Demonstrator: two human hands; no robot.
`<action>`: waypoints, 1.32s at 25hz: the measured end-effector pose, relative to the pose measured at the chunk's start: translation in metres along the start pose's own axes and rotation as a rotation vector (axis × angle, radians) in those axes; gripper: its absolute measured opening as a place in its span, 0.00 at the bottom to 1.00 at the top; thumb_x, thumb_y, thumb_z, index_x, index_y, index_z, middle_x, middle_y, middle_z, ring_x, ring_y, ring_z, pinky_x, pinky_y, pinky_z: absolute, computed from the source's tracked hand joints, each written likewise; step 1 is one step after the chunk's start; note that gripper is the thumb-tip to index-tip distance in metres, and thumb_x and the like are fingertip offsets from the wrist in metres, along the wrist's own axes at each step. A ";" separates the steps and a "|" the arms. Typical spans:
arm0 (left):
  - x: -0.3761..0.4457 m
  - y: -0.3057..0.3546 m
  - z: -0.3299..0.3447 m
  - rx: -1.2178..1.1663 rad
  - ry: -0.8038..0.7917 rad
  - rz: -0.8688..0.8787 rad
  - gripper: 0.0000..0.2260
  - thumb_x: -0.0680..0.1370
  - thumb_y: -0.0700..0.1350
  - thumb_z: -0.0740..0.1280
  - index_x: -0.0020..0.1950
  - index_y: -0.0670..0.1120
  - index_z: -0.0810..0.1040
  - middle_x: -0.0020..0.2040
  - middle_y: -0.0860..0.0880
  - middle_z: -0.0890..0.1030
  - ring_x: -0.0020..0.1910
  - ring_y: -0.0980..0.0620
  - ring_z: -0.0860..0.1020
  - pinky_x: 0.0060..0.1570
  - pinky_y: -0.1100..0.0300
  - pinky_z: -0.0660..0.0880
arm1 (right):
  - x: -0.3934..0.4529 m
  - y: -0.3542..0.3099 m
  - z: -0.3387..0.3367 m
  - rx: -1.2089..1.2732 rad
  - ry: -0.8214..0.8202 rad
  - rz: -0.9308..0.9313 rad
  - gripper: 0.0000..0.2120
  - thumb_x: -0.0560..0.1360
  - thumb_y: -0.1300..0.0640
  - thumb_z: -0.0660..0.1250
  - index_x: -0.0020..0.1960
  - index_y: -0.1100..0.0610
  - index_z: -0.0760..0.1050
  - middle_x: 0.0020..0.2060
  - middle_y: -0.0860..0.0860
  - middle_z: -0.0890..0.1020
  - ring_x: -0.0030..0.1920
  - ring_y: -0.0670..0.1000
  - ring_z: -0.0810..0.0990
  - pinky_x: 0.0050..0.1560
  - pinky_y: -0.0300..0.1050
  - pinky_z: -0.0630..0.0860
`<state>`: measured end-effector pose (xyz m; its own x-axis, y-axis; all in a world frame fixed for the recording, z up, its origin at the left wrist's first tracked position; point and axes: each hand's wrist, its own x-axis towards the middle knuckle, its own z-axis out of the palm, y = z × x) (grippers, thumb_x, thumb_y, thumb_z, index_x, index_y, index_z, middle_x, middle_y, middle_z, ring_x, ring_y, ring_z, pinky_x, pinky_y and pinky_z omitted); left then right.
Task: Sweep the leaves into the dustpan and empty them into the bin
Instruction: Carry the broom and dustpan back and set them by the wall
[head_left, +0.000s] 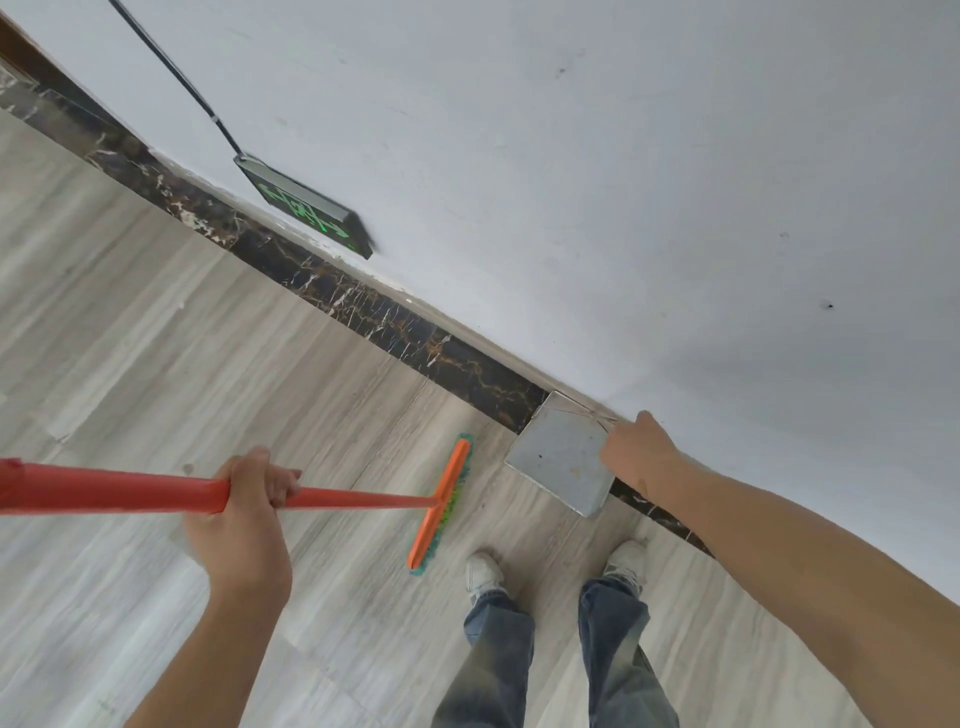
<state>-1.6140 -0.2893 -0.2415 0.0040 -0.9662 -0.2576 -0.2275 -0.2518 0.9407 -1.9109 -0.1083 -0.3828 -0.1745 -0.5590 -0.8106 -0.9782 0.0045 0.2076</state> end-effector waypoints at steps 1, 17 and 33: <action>-0.001 -0.002 0.003 0.003 -0.009 0.000 0.19 0.75 0.40 0.63 0.25 0.49 0.64 0.23 0.53 0.66 0.29 0.53 0.72 0.63 0.42 0.74 | 0.002 0.007 0.000 0.012 0.007 0.009 0.17 0.75 0.67 0.61 0.33 0.52 0.61 0.34 0.47 0.67 0.52 0.52 0.73 0.51 0.46 0.65; -0.049 0.043 0.061 0.252 -0.789 0.117 0.14 0.64 0.49 0.65 0.26 0.42 0.65 0.28 0.38 0.63 0.31 0.50 0.68 0.39 0.51 0.62 | -0.074 -0.063 -0.030 0.875 0.471 -0.003 0.29 0.76 0.49 0.65 0.75 0.47 0.60 0.74 0.49 0.63 0.69 0.55 0.69 0.62 0.53 0.71; -0.139 0.044 0.239 0.586 -1.331 0.614 0.06 0.77 0.45 0.67 0.46 0.44 0.73 0.38 0.47 0.78 0.38 0.51 0.76 0.42 0.60 0.75 | -0.092 -0.051 0.022 1.525 0.706 0.566 0.09 0.81 0.54 0.57 0.44 0.56 0.67 0.33 0.51 0.79 0.36 0.56 0.76 0.40 0.48 0.71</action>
<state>-1.8575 -0.1527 -0.2169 -0.9790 -0.0906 -0.1827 -0.2033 0.5042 0.8393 -1.8477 -0.0383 -0.3308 -0.8214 -0.4307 -0.3740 -0.1183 0.7700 -0.6270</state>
